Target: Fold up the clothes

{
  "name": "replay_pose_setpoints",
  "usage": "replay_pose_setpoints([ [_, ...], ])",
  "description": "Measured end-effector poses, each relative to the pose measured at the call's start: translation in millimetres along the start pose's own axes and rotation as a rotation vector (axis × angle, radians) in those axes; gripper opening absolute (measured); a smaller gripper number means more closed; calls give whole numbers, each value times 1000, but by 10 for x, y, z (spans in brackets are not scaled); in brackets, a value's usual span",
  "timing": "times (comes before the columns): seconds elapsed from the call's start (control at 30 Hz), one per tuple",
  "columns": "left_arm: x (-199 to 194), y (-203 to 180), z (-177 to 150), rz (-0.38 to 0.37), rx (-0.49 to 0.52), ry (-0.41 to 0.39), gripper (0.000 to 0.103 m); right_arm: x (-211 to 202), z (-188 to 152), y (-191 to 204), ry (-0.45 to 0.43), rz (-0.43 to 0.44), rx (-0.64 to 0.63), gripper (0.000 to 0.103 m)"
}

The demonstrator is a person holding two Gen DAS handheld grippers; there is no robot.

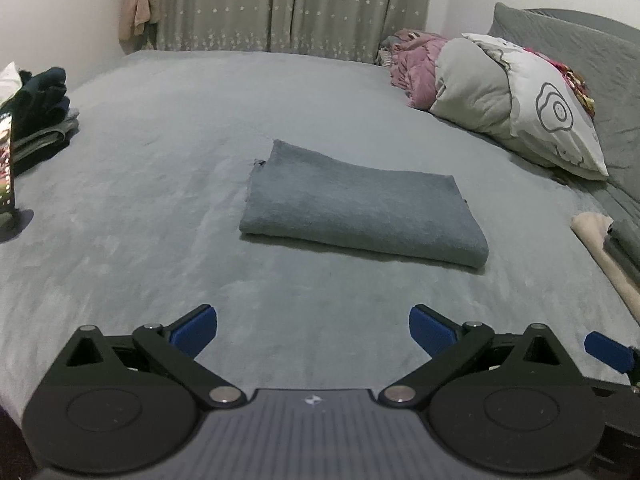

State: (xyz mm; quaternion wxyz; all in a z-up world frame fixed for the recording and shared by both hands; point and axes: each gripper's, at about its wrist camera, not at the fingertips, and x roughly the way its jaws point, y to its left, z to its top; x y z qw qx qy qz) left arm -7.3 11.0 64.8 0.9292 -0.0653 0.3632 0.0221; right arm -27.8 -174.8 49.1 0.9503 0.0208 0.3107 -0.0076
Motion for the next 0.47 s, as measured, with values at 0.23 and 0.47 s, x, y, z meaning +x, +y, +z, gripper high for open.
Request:
replay_pose_setpoints([
  [0.23,-10,16,-6,8,-6,9,102,-17,2,19,3,10,-10,103],
  [0.47,15,6,-27,10,0,20,102,3,-17,18,13,20,-10,103],
])
